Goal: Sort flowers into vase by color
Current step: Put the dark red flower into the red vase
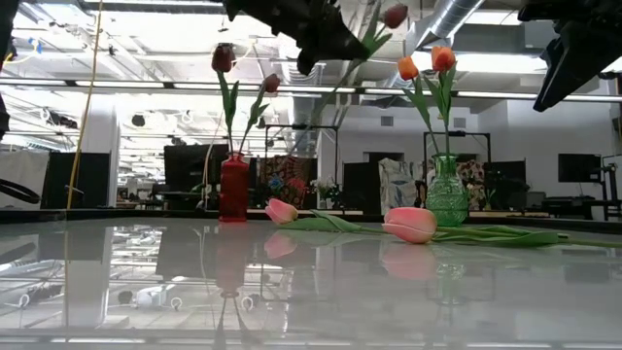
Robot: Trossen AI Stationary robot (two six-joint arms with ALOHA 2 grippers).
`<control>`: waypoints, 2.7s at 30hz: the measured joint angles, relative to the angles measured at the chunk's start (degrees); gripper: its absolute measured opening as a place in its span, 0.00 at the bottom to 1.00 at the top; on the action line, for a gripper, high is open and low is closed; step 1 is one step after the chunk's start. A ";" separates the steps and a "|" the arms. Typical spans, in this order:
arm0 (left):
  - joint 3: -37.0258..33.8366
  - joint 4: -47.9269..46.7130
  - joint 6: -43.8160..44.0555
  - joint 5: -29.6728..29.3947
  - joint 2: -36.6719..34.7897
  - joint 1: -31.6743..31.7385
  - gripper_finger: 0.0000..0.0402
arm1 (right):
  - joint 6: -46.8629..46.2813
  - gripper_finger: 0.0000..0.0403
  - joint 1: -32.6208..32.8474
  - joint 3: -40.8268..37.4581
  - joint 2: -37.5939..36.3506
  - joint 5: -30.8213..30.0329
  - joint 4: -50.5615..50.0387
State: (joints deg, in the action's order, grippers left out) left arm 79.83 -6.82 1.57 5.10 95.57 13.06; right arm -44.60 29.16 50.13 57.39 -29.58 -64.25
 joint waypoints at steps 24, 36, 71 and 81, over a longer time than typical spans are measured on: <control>-17.59 14.56 -10.31 -0.67 -20.14 5.36 0.00 | -2.00 0.49 -0.01 0.00 0.00 -0.02 0.55; -35.49 34.64 -14.11 -5.50 -32.31 9.36 0.00 | -2.08 0.49 -0.01 0.00 -0.02 -0.11 0.99; -46.34 43.38 -25.83 -14.48 -36.39 11.64 0.00 | -1.99 0.49 -0.01 0.00 -0.01 -0.39 1.97; -46.31 41.17 -19.48 -23.86 -36.39 11.85 0.00 | -1.99 0.49 -0.01 0.00 -0.02 -0.39 1.96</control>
State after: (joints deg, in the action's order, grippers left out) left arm 33.52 34.35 -17.92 -18.77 59.18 24.91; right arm -46.59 29.15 50.13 57.36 -29.98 -62.29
